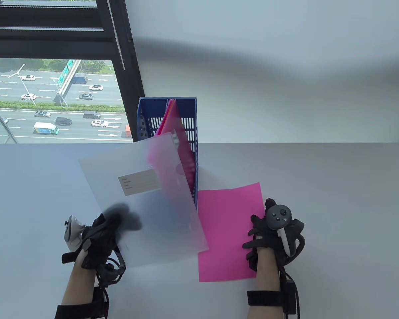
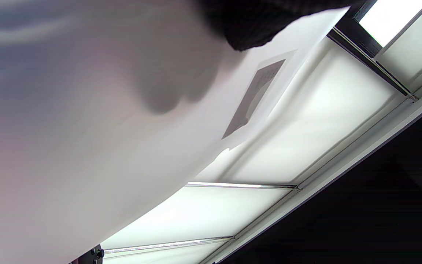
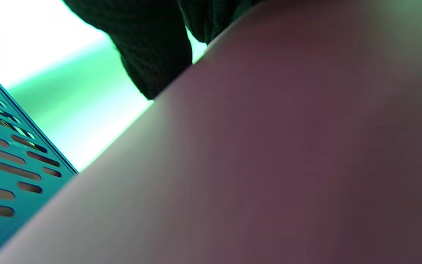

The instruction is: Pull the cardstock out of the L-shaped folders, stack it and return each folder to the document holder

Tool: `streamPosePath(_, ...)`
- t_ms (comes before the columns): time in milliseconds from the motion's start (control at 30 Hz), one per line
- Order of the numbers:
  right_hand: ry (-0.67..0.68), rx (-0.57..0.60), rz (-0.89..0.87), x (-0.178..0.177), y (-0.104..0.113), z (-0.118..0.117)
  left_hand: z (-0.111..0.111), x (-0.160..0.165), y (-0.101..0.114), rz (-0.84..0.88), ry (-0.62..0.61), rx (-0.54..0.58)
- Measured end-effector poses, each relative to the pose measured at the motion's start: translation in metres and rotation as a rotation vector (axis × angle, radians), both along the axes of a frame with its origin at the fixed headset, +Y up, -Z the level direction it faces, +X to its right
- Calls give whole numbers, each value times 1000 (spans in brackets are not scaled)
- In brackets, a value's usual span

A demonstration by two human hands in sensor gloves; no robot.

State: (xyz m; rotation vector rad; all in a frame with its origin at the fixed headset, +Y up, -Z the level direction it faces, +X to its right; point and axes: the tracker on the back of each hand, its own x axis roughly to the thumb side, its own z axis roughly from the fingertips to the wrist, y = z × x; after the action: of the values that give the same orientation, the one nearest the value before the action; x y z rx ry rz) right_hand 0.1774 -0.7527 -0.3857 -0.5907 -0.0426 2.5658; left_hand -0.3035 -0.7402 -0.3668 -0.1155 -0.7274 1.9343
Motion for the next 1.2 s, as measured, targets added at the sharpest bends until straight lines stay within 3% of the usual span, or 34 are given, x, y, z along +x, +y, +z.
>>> streamPosePath(167, -2, -225, 139, -10, -14, -5, 0, 0, 0, -2, 0, 2)
streamPosePath(233, -19, -168, 112, -12, -13, -5, 0, -1, 0, -3, -2, 4)
streamPosePath(433, 16, -156, 130, -14, -6, -5, 0, -1, 0, -6, -2, 5)
streamPosePath(567, 57, -41, 102, -15, 25, 0, 0, -2, 0, -6, -1, 9)
streamPosePath(767, 188, 305, -8, -35, 97, 24, 1, 2, 7, -16, -14, 34)
streamPosePath(900, 343, 511, -120, -57, 131, 41, 2, 2, 17, -42, -9, 64)
streamPosePath(1000, 534, 536, -237, -73, 148, 50, 5, 1, 35, -56, 19, 112)
streamPosePath(1200, 684, 554, -432, -96, 153, 54, 2, -1, 77, -177, 83, 220)
